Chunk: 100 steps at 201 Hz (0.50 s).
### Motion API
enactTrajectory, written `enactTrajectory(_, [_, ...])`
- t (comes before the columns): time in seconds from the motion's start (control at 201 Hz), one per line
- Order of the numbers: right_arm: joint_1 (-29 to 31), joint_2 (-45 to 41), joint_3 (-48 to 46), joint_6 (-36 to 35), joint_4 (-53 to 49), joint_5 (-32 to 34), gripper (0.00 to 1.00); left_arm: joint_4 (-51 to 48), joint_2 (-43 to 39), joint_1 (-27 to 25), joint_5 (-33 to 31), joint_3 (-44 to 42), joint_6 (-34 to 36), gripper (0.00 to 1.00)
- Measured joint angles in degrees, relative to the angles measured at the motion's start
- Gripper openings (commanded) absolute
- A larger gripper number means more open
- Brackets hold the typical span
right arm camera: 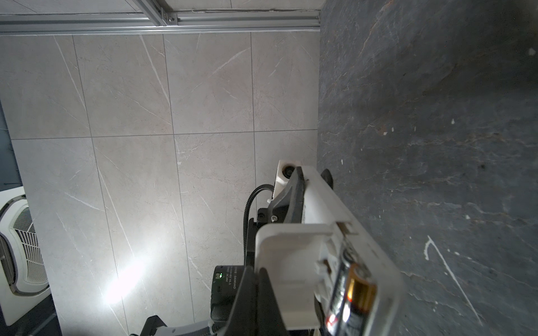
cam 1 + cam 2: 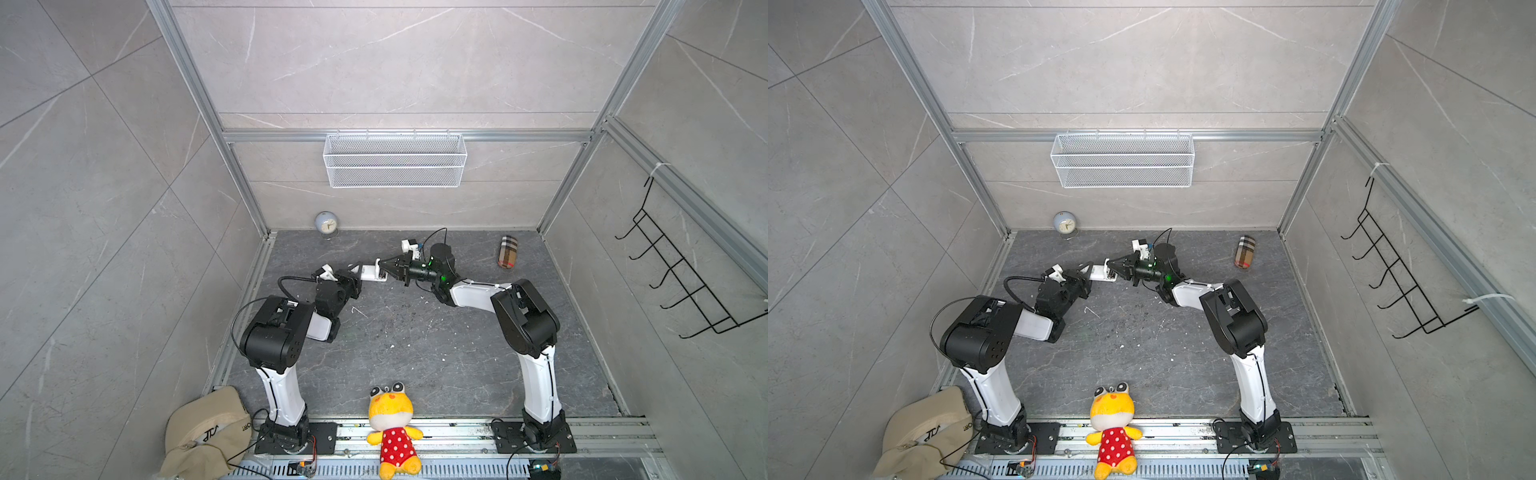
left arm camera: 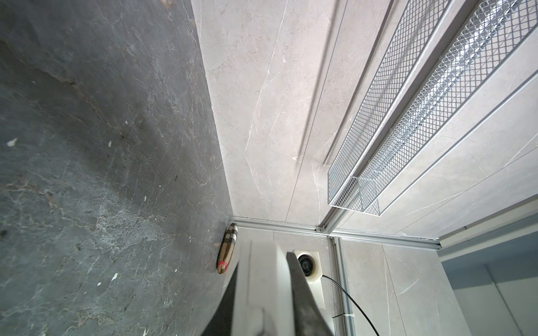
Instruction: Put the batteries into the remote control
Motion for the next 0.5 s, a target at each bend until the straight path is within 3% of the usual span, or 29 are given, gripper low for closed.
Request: enactTrajectory(0.498, [-0.22, 0.04, -0.39, 1.07, 1.99, -0.15, 0.11, -1.27, -1.92, 0.13, -0.79, 0.00, 0.22, 0.11])
